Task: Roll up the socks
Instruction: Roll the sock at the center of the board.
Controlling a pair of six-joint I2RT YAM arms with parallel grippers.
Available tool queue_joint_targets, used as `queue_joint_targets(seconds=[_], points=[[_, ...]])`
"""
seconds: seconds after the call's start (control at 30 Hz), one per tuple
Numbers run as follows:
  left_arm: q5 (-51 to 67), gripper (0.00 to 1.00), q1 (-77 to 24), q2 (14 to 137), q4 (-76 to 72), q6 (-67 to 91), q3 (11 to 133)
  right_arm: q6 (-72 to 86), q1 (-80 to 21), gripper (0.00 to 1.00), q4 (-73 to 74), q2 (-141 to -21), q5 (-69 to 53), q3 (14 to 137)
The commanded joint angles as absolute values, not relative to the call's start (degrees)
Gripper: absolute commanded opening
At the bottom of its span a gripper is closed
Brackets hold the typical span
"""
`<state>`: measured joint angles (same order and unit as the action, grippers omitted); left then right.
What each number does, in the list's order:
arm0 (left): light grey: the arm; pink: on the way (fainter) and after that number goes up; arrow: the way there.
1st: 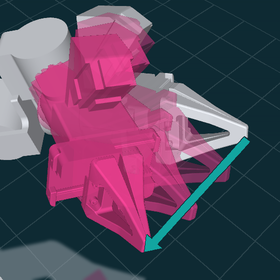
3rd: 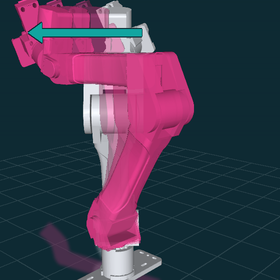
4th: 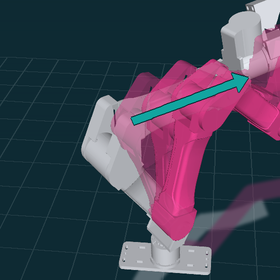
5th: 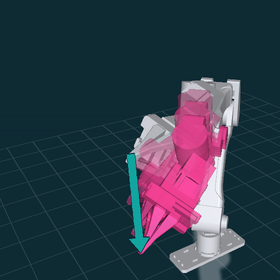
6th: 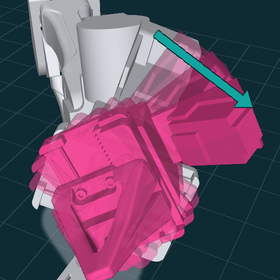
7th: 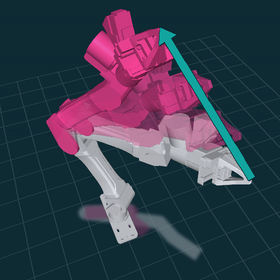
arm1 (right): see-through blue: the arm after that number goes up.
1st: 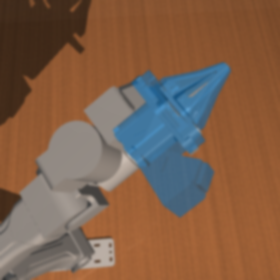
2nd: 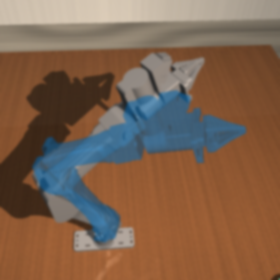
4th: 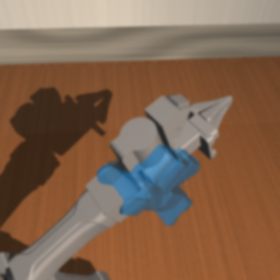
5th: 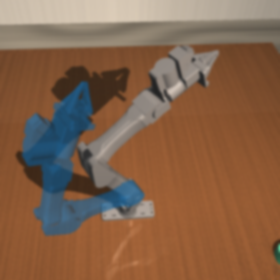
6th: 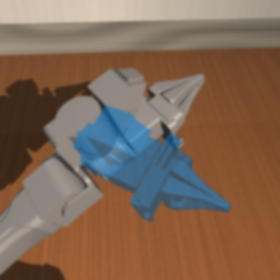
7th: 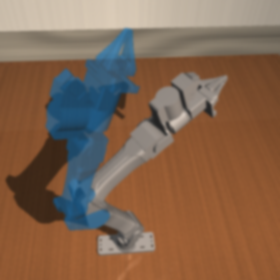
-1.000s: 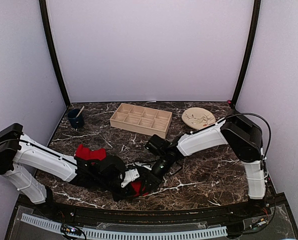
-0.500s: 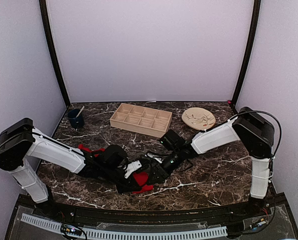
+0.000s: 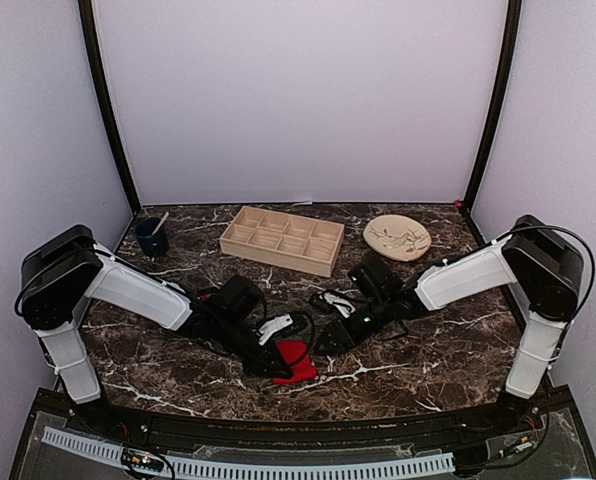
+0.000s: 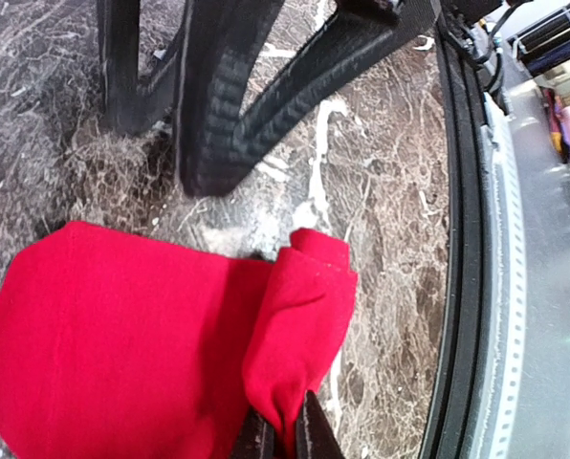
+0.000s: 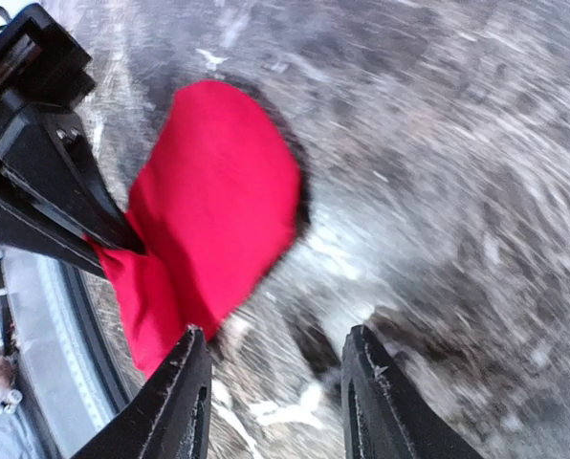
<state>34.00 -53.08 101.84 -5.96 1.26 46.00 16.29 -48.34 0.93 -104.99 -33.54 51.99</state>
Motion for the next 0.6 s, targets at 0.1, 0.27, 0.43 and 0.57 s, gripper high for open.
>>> queue_joint_targets(seconds=[0.1,0.27,0.43,0.57], points=[[41.25,0.0,-49.77,107.92,3.82,-1.99,50.11,16.84,-47.95,0.44,-0.98,-99.12,-24.38,47.88],[45.89,0.0,-47.76,109.8,6.3,-2.37,51.72,16.26,-48.1,0.44,-4.01,-94.6,-21.71,43.82],[49.31,0.0,-45.97,112.24,9.74,-3.28,53.46,13.39,-50.33,0.44,-4.53,-91.75,-18.26,42.14],[51.32,0.0,-45.04,114.52,12.71,-4.23,55.25,10.4,-54.66,0.44,-3.94,-88.9,-14.18,42.05]])
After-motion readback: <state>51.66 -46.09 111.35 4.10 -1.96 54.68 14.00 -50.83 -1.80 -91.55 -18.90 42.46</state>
